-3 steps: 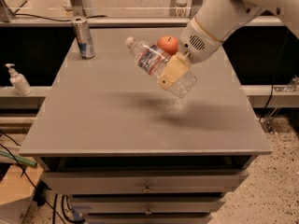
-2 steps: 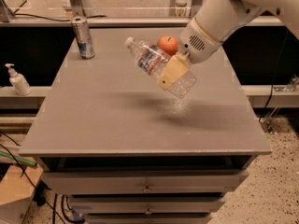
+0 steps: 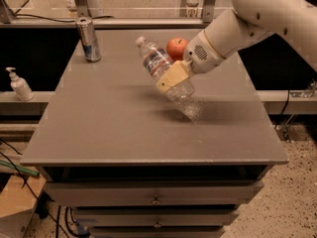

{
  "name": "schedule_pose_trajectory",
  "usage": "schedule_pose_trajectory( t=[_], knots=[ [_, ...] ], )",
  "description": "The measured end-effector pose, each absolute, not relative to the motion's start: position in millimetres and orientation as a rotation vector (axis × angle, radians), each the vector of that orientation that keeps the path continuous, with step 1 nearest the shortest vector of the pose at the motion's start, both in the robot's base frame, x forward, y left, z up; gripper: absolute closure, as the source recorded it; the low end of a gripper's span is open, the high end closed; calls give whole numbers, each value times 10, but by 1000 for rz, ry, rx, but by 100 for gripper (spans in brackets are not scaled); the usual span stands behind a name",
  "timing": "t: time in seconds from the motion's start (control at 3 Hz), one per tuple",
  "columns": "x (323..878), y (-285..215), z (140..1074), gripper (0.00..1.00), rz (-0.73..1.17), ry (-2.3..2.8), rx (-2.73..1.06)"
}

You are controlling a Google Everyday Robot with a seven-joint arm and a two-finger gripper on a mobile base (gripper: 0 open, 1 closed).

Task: Move water bottle near redbull can

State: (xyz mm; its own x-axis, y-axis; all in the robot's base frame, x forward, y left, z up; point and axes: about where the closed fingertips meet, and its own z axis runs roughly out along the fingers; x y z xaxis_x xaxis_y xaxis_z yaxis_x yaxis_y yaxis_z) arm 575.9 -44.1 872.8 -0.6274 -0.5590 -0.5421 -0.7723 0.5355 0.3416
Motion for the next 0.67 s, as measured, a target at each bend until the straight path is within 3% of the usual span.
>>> schedule_pose_trajectory(
  t=[0.67],
  knots=[
    [6278,-39,8582,100,870,2465,-969]
  ],
)
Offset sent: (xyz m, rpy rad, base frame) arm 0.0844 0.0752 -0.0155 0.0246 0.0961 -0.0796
